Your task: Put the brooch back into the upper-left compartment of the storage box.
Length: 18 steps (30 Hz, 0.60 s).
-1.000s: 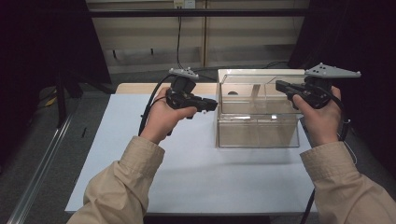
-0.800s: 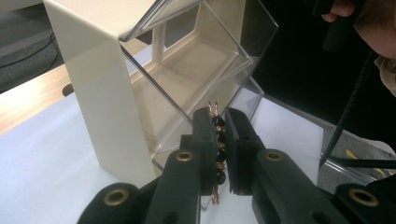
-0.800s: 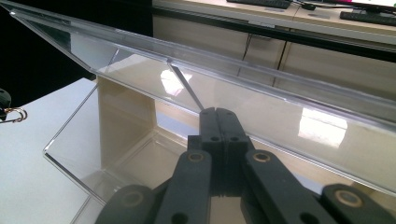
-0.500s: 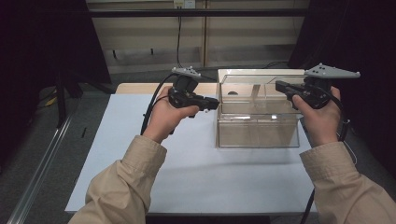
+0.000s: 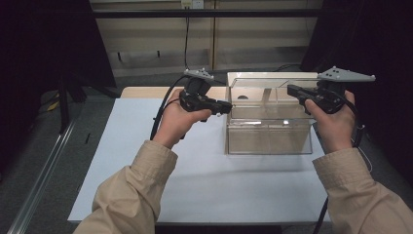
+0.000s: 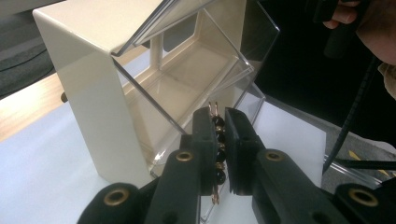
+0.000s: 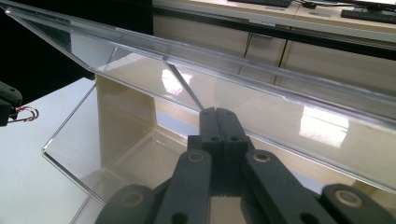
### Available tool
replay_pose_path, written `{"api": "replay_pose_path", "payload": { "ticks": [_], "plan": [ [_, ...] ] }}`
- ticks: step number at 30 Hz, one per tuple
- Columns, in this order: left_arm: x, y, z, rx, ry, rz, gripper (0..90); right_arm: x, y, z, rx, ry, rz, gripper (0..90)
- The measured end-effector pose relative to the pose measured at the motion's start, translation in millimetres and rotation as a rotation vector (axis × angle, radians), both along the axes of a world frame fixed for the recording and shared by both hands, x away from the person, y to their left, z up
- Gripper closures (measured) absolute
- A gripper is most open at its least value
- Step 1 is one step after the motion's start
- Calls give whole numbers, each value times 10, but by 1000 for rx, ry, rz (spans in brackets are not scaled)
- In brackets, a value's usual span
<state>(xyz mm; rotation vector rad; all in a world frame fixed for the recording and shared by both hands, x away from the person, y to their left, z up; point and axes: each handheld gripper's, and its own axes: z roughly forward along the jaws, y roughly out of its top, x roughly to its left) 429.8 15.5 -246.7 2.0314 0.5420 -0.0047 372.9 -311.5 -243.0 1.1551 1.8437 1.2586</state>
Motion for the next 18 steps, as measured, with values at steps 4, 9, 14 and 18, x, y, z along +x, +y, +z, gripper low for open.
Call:
{"api": "replay_pose_path", "payload": {
  "ticks": [4,9,14,18],
  "plan": [
    [-3,-17,8,0,-2,-5,838,-2,-3,-2,3,-1,0,900],
    [2,-41,6,-2,-7,-1,838,-3,2,6,5,1,1,900],
    [13,-70,1,-3,-10,0,838,0,1,5,3,0,0,900],
    [12,-90,11,0,-11,-1,838,2,6,5,1,1,2,900]
  ]
}}
